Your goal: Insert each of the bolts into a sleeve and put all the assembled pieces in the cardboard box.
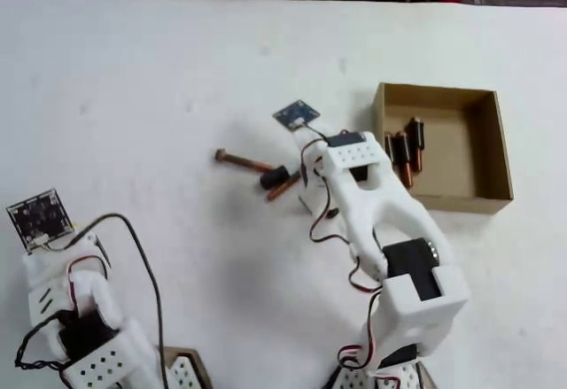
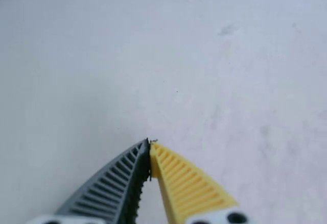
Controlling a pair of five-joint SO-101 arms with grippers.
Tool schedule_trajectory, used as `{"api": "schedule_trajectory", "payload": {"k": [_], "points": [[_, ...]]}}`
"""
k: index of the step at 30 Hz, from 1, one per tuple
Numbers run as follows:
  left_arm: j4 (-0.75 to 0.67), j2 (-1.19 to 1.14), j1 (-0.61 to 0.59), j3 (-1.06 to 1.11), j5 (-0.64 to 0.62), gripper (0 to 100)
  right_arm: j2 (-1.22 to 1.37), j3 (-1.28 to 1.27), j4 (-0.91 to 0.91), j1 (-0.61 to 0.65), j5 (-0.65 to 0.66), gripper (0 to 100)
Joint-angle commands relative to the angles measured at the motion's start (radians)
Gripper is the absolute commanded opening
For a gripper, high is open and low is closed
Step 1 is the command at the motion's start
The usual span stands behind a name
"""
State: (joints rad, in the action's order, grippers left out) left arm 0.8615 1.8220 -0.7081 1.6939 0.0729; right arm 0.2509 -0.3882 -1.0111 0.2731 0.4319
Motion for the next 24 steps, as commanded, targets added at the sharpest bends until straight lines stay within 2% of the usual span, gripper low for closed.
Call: {"api": "schedule_trajectory", "payload": {"k": [1, 3, 11, 16, 20, 24], "points": [[-0.028, 0.005, 0.021, -0.002, 0.008, 2, 0.013, 0.020, 0.010, -0.015, 0.032, 5.5], [-0.028, 0.005, 0.028, -0.002, 0.008, 2, 0.013, 0.020, 0.010, -0.016, 0.032, 1.0], [-0.026, 0.005, 0.030, -0.002, 0.008, 2, -0.096, 0.021, -0.002, -0.018, 0.032, 1.6], [-0.018, 0.005, 0.071, -0.002, 0.008, 2, -0.271, 0.021, -0.105, -0.010, 0.014, 1.6], [-0.018, 0.005, 0.073, -0.002, 0.008, 2, -0.424, 0.021, -0.183, -0.008, -0.048, 1.6], [-0.018, 0.005, 0.073, -0.002, 0.008, 2, -0.568, 0.021, -0.262, -0.007, -0.052, 1.6]]}}
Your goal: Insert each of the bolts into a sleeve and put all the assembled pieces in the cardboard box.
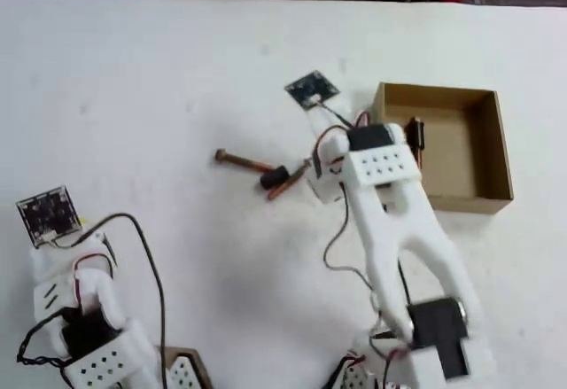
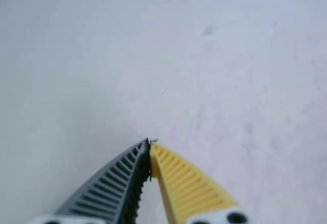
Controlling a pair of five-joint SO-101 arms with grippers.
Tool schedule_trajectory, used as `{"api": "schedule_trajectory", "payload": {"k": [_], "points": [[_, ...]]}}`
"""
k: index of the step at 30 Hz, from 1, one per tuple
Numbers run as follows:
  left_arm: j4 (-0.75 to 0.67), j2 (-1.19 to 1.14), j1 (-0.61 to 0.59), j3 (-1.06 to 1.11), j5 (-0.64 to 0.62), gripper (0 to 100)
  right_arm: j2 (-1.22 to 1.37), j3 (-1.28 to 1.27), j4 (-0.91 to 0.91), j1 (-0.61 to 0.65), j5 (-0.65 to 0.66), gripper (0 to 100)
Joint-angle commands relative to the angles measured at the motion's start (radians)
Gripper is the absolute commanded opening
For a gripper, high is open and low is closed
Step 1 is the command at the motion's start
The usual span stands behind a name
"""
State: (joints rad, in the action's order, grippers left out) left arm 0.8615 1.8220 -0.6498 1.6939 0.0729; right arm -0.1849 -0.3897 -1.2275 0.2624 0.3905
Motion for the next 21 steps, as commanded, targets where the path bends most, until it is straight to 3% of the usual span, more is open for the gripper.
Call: {"api": "schedule_trajectory", "payload": {"k": [1, 11, 16, 21], "points": [[-0.017, 0.005, 0.015, -0.002, 0.008, 2, -0.165, 0.021, -0.064, 0.004, -0.011, 1.6], [-0.005, 0.005, 0.027, -0.002, 0.008, 2, -0.498, 0.002, -0.213, 0.087, -0.029, 1.7], [0.015, 0.005, 0.081, -0.002, 0.014, 2, -0.665, -0.124, -0.174, 0.094, -0.132, 1.7], [0.046, 0.005, 0.119, -0.002, 0.138, 2, -0.848, -0.318, -0.048, 0.093, -0.137, 1.7]]}}
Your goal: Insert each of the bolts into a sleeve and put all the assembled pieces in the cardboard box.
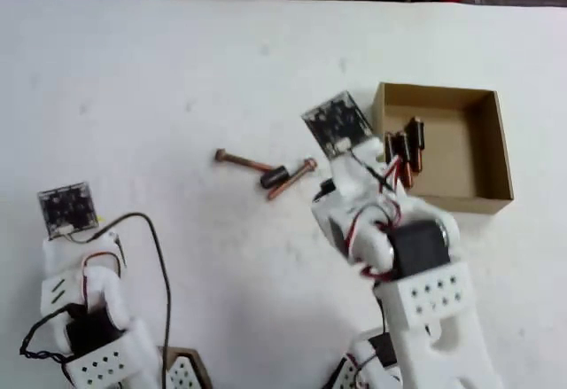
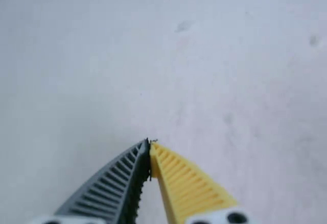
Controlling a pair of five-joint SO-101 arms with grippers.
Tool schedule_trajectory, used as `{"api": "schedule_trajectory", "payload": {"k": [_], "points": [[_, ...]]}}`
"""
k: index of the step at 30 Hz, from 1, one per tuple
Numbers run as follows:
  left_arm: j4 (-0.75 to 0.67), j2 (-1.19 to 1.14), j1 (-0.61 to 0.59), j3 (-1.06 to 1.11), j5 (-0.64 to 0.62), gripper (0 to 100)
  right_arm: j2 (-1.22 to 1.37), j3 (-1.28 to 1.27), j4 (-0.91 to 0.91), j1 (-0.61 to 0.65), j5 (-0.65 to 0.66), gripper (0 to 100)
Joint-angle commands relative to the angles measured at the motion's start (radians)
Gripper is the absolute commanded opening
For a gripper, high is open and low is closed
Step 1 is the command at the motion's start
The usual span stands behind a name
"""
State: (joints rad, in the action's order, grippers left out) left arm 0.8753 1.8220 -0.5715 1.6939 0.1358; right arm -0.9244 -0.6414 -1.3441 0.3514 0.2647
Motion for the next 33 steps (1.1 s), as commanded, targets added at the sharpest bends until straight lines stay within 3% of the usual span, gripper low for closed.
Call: {"api": "schedule_trajectory", "payload": {"k": [1, 12, 15, 20, 25, 33], "points": [[0.040, 0.005, 0.054, -0.002, 0.089, 2, -0.147, -0.110, 0.097, 0.004, -0.012, 1.7], [0.135, 0.005, 0.093, -0.052, 0.149, 2, -0.532, -0.505, 0.288, 0.002, -0.012, 1.7], [0.166, 0.005, 0.150, -0.075, 0.221, 2, -0.595, -0.552, 0.288, -0.019, -0.020, 1.7], [0.167, 0.001, 0.216, -0.121, 0.233, 2, -0.657, -0.620, 0.306, -0.117, -0.120, 1.7], [0.219, 0.001, 0.314, -0.158, 0.282, 2, -0.704, -0.710, 0.381, -0.176, -0.130, 1.7], [0.298, -0.001, 0.372, -0.267, 0.344, 2, -0.835, -0.812, 0.380, -0.193, -0.132, 1.7]]}}
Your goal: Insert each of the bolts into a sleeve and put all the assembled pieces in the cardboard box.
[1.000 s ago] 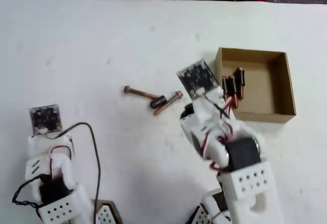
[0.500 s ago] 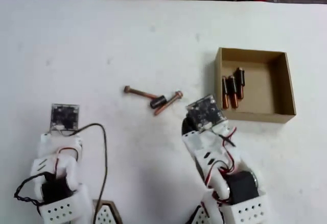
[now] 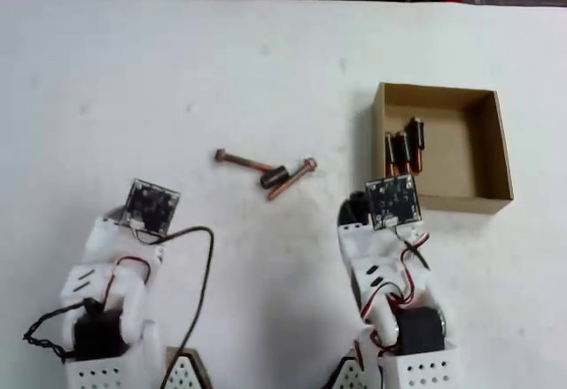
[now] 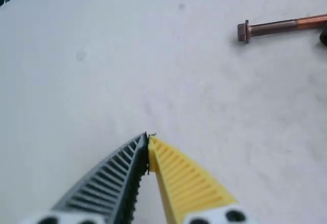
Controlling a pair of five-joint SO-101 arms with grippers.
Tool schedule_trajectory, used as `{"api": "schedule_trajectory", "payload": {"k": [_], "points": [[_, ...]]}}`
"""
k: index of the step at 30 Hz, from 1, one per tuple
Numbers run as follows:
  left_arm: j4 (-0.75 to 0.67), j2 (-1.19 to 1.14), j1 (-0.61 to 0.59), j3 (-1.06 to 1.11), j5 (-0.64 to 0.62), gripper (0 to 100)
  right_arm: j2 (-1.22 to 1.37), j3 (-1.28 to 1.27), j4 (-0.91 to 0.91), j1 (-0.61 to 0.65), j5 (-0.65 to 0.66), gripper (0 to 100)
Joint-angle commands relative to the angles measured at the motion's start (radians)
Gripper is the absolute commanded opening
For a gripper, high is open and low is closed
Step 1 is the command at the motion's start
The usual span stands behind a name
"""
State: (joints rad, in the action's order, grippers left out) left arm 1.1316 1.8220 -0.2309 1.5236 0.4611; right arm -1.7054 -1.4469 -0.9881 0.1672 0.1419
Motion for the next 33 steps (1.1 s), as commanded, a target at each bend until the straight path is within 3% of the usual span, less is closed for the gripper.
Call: {"api": "schedule_trajectory", "payload": {"k": [1, 7, 12, 22, 30, 33], "points": [[0.060, -0.001, 0.042, -0.112, 0.017, 2, -0.079, -0.018, 0.022, -0.008, -0.009, 1.7], [0.103, -0.002, 0.133, -0.149, 0.020, 2, -0.094, -0.034, 0.010, -0.010, -0.009, 1.7], [0.100, -0.002, 0.131, -0.150, 0.084, 2, -0.094, -0.037, 0.010, -0.010, -0.009, 1.7], [0.078, -0.007, 0.136, -0.183, 0.084, 2, -0.094, -0.048, 0.010, -0.010, -0.011, 1.7], [0.072, -0.374, 0.140, -0.437, 0.084, 2, -0.094, -0.048, 0.016, -0.071, -0.071, 1.7], [0.075, -0.506, 0.197, -0.519, 0.118, 2, -0.094, -0.049, 0.016, -0.071, -0.068, 1.7]]}}
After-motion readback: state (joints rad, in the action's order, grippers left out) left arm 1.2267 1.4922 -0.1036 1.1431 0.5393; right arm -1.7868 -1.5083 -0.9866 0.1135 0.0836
